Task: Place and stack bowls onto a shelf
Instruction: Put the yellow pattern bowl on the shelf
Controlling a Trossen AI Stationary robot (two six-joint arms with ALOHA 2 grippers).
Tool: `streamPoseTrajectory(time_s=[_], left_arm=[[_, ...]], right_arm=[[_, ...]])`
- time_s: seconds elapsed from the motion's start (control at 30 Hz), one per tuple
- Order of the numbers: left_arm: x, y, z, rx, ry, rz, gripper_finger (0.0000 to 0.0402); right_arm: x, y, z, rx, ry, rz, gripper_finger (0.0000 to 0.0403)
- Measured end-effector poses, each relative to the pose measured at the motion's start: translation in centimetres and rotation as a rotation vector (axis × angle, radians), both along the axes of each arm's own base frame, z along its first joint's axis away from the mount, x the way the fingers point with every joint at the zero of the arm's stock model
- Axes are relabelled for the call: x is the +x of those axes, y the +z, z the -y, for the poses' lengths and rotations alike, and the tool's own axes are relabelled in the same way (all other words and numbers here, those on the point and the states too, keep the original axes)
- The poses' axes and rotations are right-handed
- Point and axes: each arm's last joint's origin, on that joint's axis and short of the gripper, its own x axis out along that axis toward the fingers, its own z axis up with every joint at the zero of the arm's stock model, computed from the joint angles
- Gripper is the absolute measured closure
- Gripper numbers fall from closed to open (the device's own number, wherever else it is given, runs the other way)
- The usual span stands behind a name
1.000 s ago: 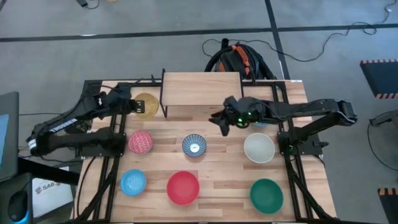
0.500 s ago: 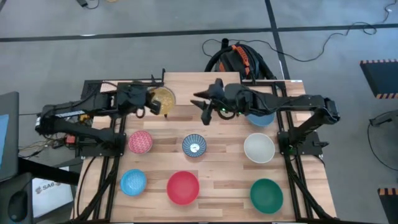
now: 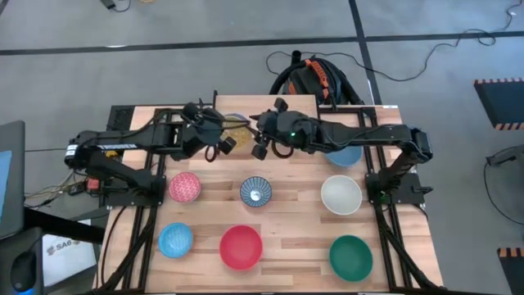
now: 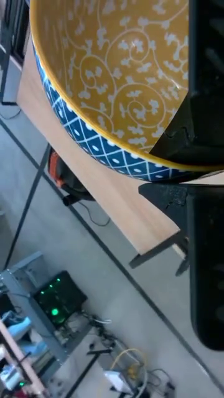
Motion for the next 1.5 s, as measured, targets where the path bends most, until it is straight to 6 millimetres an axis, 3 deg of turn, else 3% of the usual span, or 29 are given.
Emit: streamPoseTrajectory(time_s=[0.43,0.8,1.07,1.3,1.5], left_arm=[[0.6,0.5,0.4,0.003,0.010,0.042,0.0396],[0.4,0.5,0.4,-0.032,0.043,0.097,0.0395],[0.8,0.6,0.5,-0.037,-0.074,0.040,0.0395],[0.3,0.1,-0.3,-0.142,0.008,0.106,0.0395],[-0.2,-0.4,-2.0,-0.236,0.084,0.140,0.0395]], right_arm=[[-0.3,-0.6,0.8,0.030,0.001,-0.065,0.0227],[-2.1,0.6,1.2,0.155,0.039,-0.030,0.0222],[-2.8,0.3,1.7,0.293,0.122,-0.053,0.0223],[-3.7,1.1,2.1,0.297,0.093,-0.037,0.0223],[-3.6,-1.3,2.2,0.396,0.067,-0.058,0.0223]])
